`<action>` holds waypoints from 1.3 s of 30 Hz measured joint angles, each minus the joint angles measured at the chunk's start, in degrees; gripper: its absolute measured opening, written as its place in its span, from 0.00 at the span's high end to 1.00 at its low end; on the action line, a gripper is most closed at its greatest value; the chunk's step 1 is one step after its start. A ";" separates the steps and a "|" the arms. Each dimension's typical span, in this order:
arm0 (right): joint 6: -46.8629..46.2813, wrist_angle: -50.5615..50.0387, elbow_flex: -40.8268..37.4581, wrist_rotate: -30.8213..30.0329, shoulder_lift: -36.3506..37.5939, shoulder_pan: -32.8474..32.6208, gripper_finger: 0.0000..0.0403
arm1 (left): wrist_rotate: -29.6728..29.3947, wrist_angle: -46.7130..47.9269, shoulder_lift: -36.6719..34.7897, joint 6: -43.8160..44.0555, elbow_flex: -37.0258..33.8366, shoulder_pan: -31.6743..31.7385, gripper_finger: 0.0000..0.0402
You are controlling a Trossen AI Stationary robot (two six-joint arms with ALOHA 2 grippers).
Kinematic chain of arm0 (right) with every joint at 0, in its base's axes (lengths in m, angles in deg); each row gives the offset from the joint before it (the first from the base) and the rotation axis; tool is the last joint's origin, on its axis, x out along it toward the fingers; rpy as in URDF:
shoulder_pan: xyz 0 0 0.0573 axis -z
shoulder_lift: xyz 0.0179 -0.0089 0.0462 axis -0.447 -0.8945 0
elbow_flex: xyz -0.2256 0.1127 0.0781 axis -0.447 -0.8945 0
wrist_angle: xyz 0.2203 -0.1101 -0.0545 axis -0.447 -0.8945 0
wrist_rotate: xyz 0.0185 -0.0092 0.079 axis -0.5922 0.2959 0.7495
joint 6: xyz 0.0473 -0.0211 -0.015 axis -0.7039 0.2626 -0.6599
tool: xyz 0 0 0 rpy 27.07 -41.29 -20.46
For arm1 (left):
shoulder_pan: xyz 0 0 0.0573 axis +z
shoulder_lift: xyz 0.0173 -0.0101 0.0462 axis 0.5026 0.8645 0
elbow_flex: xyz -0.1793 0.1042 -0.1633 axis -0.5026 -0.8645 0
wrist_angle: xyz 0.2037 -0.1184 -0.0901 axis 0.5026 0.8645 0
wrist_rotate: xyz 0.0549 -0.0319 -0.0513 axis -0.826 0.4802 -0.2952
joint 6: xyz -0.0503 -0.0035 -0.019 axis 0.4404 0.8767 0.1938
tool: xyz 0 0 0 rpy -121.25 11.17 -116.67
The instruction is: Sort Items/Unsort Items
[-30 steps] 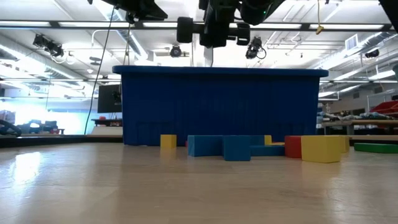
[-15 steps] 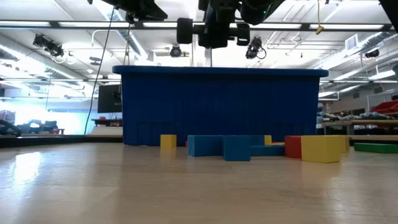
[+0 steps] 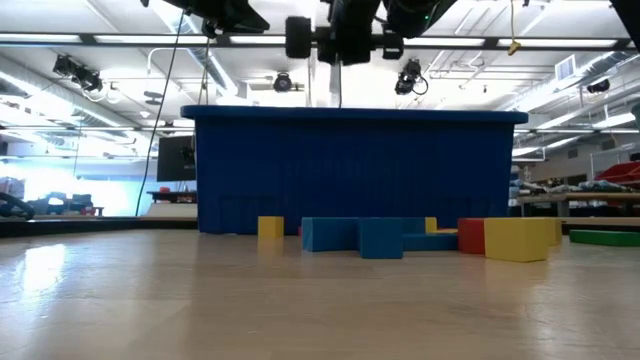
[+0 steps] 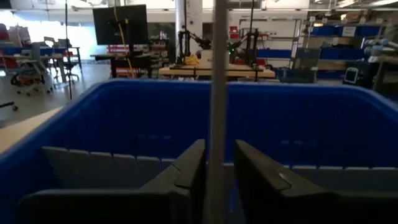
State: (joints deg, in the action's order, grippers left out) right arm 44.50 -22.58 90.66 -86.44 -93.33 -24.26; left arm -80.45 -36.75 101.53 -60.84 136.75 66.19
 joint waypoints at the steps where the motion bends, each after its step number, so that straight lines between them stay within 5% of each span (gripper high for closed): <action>1: 1.86 2.10 0.00 -0.35 0.00 -0.20 0.77 | 0.00 0.01 0.00 0.00 0.00 0.02 0.69; 11: 12.62 10.57 0.00 -2.36 0.07 -1.17 0.73 | 0.00 0.01 0.00 -0.05 0.00 0.02 0.69; 18: 13.86 10.53 0.00 -1.11 0.07 -0.42 0.97 | 0.02 -0.23 0.00 -0.11 0.00 0.01 0.69; 33: -6.43 -3.36 -0.74 3.17 0.55 2.72 0.99 | 0.03 0.27 -0.04 -1.22 0.00 -0.01 0.69; 39: -1.05 0.58 -1.01 2.77 0.37 1.82 0.98 | 0.00 0.29 -0.04 -1.22 -0.02 0.00 0.69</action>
State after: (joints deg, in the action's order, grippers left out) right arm 43.44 -22.00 89.64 -83.67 -92.95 -22.44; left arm -80.45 -36.46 101.48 -62.06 136.73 66.19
